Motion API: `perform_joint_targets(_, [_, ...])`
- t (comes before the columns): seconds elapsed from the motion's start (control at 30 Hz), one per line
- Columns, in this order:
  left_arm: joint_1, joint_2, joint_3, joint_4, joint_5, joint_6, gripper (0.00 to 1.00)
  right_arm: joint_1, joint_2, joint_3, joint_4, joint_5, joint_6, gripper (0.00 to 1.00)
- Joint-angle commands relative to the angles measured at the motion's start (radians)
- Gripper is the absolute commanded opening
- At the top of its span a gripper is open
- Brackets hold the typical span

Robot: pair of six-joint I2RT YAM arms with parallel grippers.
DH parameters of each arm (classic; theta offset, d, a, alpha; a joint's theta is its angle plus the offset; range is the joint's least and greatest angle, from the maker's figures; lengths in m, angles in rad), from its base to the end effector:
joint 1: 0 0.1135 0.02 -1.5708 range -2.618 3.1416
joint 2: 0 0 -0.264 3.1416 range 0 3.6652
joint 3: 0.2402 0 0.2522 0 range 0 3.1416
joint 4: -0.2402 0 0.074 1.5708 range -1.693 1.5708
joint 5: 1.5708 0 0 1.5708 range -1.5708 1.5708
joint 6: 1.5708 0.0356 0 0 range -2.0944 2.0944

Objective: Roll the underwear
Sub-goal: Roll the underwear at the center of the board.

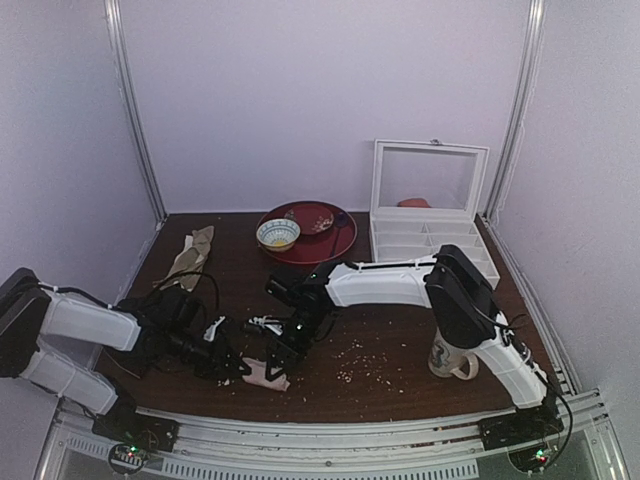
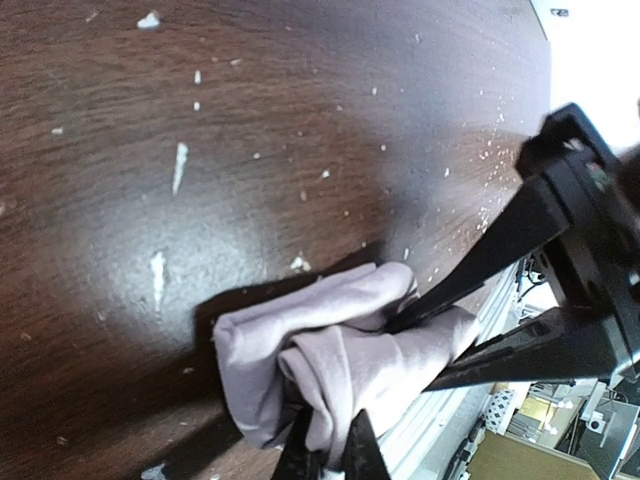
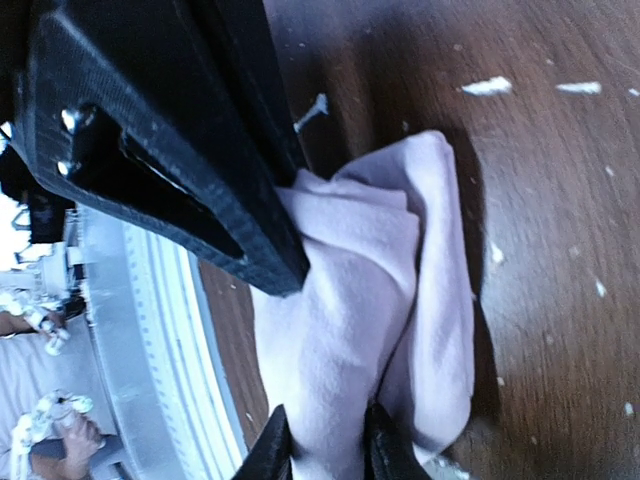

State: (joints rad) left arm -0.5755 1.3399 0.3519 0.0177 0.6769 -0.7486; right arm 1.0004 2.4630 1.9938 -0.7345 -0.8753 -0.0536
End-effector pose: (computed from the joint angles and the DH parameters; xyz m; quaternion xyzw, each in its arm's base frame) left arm 0.1573 -0.1286 0.1150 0.0199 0.9062 -0.4217 0.0251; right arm 0.2502 0.4405 0.1316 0.5147 -0.7308 -0.4462 0.0428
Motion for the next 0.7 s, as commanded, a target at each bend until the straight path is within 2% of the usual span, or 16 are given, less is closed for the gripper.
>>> perform_joint_targets(0.0, [0.001,0.018,0.008,-0.025,-0.056,0.019,0.00,0.005,-0.100,-0.101,0.005,0.218,-0.021,0.22])
perform_joint_targets(0.17, [0.001,0.021,0.009,-0.021,-0.055,0.020,0.00,0.010,-0.205,-0.179,0.059,0.339,-0.026,0.24])
perform_joint_targets(0.33, [0.001,0.025,0.007,-0.013,-0.053,0.020,0.00,0.066,-0.294,-0.255,0.130,0.507,-0.066,0.26])
perform_joint_targets(0.53, [0.002,0.030,0.010,-0.004,-0.050,0.015,0.00,0.149,-0.305,-0.271,0.161,0.681,-0.149,0.29])
perform_joint_targets(0.67, [0.001,0.034,0.010,-0.006,-0.047,0.018,0.00,0.180,-0.297,-0.262,0.176,0.713,-0.177,0.30])
